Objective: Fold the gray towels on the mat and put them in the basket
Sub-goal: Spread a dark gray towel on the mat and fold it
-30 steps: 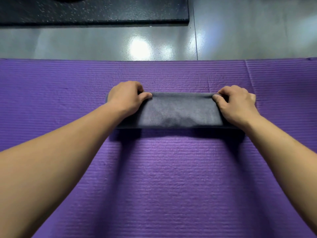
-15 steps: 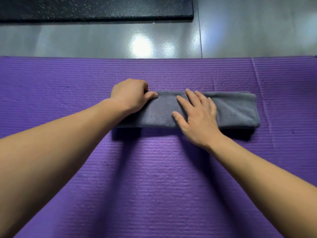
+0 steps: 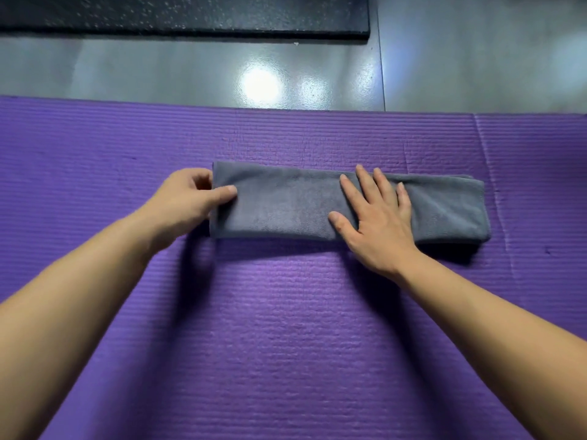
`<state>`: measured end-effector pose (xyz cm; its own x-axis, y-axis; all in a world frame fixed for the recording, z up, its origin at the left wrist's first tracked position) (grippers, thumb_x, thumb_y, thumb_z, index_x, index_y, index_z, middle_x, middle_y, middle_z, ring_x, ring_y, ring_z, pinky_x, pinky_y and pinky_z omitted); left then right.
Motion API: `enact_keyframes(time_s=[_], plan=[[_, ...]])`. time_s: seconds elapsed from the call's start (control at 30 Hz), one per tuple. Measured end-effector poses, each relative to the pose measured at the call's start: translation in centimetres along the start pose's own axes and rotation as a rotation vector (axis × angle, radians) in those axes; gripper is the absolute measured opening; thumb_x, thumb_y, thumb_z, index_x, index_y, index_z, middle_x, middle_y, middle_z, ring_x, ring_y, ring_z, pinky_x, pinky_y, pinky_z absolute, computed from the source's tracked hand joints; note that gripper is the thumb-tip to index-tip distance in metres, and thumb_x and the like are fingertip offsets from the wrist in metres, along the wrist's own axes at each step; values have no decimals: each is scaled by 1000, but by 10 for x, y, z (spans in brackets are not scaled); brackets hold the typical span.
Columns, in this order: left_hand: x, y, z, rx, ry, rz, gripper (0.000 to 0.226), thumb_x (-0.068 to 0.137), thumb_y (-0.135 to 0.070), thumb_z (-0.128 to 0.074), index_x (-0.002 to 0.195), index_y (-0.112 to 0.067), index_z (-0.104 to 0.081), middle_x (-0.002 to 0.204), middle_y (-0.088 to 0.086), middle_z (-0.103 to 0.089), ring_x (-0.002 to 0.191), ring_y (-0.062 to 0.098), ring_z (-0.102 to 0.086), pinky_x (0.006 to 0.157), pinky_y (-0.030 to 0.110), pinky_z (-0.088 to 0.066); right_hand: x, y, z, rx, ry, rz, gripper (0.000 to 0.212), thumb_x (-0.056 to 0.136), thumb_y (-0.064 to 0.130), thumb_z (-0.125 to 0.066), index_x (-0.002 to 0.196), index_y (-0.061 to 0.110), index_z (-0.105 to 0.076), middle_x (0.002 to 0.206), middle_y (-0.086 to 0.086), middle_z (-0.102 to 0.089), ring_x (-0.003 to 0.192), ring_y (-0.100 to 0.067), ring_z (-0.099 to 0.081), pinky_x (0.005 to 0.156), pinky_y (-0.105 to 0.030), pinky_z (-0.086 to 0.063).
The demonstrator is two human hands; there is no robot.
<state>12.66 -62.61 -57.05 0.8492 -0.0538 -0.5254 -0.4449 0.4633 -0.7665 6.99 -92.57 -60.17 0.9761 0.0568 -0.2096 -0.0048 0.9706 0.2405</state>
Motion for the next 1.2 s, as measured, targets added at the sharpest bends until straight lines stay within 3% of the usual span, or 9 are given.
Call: enact_keyframes(time_s=[0.13,0.23,0.4,0.47,0.6,0.67,0.83,1.03,1.2], plan=[[-8,6,-19,379,-379,-80,24,100,-36,-57,102,-13,-49,93,11,-64,89,33,-60,74,42,-40,-1,-1,1,33,5,1,80,88,75,-15,159,38,-18,170,9,-2,156,-17,6,124,-51,7],[-9,5,-28,517,-457,-71,25,104,-37,-47,109,-12,-44,105,25,-65,99,47,-61,75,46,-40,-1,-1,1,23,10,1,82,87,75,-15,159,38,-17,170,9,-2,156,-17,6,124,-51,7],[-9,-9,-31,582,-515,-72,26,101,-30,-54,117,-12,-44,116,21,-61,104,46,-59,79,48,-40,-1,0,0,-16,22,13,82,87,75,-14,160,37,-14,170,7,1,156,-19,8,123,-52,7],[-19,-24,-40,642,-576,-254,36,93,-18,-58,126,-9,-50,129,19,-55,115,42,-54,92,52,-42,-2,0,-1,-44,15,15,81,88,74,-14,160,36,-14,170,6,0,156,-20,7,123,-53,6],[-35,-44,-106,837,-251,-690,56,84,-23,-43,138,-13,-57,153,17,-45,144,36,-39,118,57,-27,-1,1,-2,-76,8,26,81,88,73,-13,160,36,-13,170,4,0,156,-22,5,123,-54,4],[-32,-31,-132,967,-110,-609,61,95,-35,-28,151,-19,-44,165,13,-28,154,31,-21,123,59,-13,0,-1,-1,-62,27,47,83,85,73,-12,160,37,-12,170,4,2,156,-22,7,123,-54,6],[-22,-5,-143,1137,-124,-488,66,100,-52,-16,161,-27,-19,170,6,-10,157,26,-3,118,70,0,-7,-14,5,-20,18,120,82,88,69,-18,160,30,-22,170,0,-4,156,-23,3,125,-50,6],[-20,-5,-142,1163,-139,-493,68,100,-56,-17,161,-27,-18,170,4,-11,157,28,-5,117,71,-5,-25,-99,22,-132,-31,-117,87,89,71,-11,161,23,-16,170,-3,-7,156,-25,-2,125,-48,3],[-21,-4,-137,1160,-132,-529,69,100,-57,-21,161,-26,-22,170,4,-14,157,25,-8,120,66,-8,-26,-119,22,-139,-19,-41,84,92,69,-14,161,20,-19,169,-5,-12,156,-26,-6,126,-48,-2]])
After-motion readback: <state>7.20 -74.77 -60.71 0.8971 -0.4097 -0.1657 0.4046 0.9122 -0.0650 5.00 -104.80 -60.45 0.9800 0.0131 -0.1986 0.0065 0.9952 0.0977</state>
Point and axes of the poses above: each hand's wrist, its own x-axis towards the middle knuckle, its own z-axis out of the back of the hand, y = z × x, the point moved 4 cm from there along x, towards the middle knuckle
